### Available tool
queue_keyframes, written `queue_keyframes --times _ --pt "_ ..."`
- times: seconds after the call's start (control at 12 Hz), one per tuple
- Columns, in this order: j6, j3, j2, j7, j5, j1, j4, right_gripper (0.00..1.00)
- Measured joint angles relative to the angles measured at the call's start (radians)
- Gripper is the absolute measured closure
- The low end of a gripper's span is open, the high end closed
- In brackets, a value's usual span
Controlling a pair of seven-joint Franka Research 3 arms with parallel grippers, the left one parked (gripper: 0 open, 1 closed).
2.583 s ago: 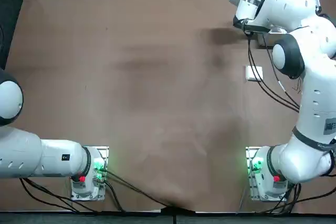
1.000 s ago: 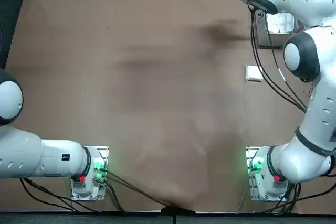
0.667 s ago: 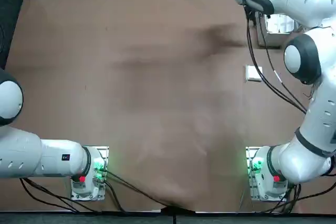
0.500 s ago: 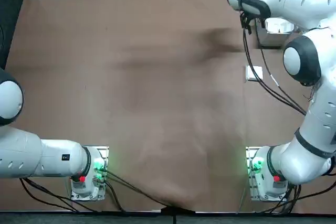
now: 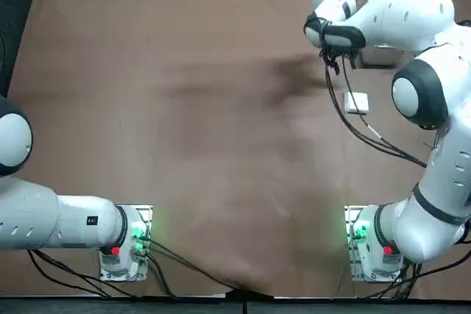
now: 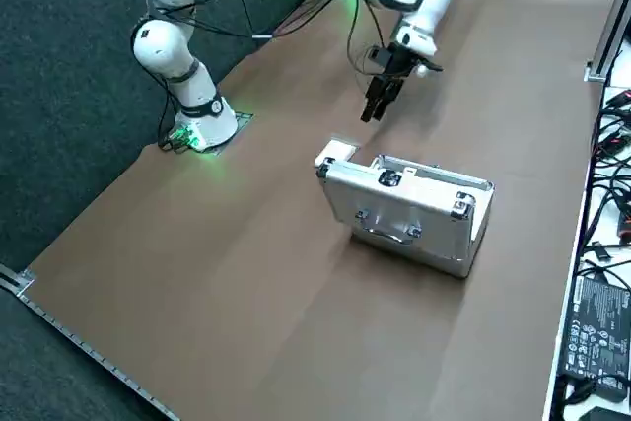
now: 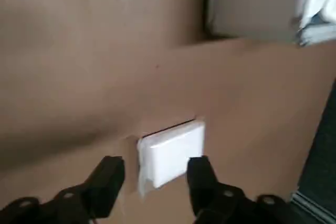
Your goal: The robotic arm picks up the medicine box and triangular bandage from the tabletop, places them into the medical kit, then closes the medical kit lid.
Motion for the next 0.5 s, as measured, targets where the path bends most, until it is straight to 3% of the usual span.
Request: queue_keyframes --times 0.17,0.5 --pt "0.077 0.0 -0.022 0.079 0.0 0.029 -0.124 0.3" --pt "0.142 -0.001 -0.025 0.133 -0.001 0.036 -0.214 0.42"
